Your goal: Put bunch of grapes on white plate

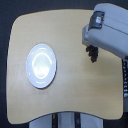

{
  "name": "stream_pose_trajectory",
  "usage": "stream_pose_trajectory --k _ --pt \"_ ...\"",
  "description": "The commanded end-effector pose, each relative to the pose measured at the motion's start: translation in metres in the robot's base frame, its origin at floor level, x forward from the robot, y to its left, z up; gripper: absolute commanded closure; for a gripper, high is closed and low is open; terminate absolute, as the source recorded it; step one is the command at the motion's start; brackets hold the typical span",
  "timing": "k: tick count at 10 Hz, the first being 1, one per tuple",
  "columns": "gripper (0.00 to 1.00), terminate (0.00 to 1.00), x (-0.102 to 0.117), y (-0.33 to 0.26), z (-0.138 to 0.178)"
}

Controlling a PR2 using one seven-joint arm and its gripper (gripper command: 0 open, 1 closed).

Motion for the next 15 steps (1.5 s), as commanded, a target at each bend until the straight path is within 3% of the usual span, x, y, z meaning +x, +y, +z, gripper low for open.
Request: stream_pose_trajectory --k 1,4,8,15 --pt "1.00 0.00 -0.017 0.111 0.003" --pt "1.00 0.00 -0.023 0.196 -0.023" --pt "1.00 0.00 -0.020 0.246 -0.056" --pt "1.00 0.00 -0.024 0.279 -0.124"
